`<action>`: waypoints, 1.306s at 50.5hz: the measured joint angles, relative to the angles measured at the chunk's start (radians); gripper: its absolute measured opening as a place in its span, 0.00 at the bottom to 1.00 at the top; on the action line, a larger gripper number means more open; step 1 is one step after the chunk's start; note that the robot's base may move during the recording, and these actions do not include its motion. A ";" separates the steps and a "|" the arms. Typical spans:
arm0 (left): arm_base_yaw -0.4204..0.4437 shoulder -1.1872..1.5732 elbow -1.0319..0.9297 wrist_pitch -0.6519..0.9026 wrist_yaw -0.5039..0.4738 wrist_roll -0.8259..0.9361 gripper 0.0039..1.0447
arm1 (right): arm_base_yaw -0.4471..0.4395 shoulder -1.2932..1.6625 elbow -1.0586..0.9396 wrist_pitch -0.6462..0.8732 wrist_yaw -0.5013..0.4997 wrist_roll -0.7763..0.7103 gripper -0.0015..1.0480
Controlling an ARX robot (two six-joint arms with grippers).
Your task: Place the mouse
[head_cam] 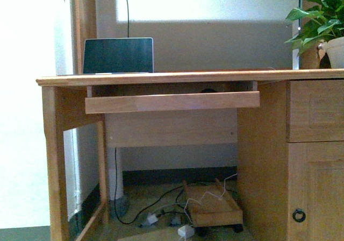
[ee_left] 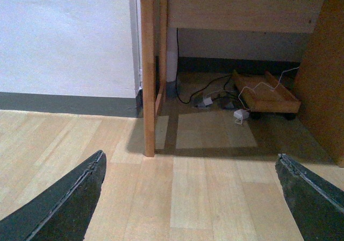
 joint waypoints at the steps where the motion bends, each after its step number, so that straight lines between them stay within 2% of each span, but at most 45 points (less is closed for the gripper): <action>1: 0.000 0.000 0.000 0.000 0.000 0.000 0.93 | 0.000 0.000 0.000 0.000 0.000 0.000 0.93; 66: 0.000 0.000 0.000 0.000 0.000 0.000 0.93 | 0.000 0.000 0.000 0.000 0.000 0.000 0.93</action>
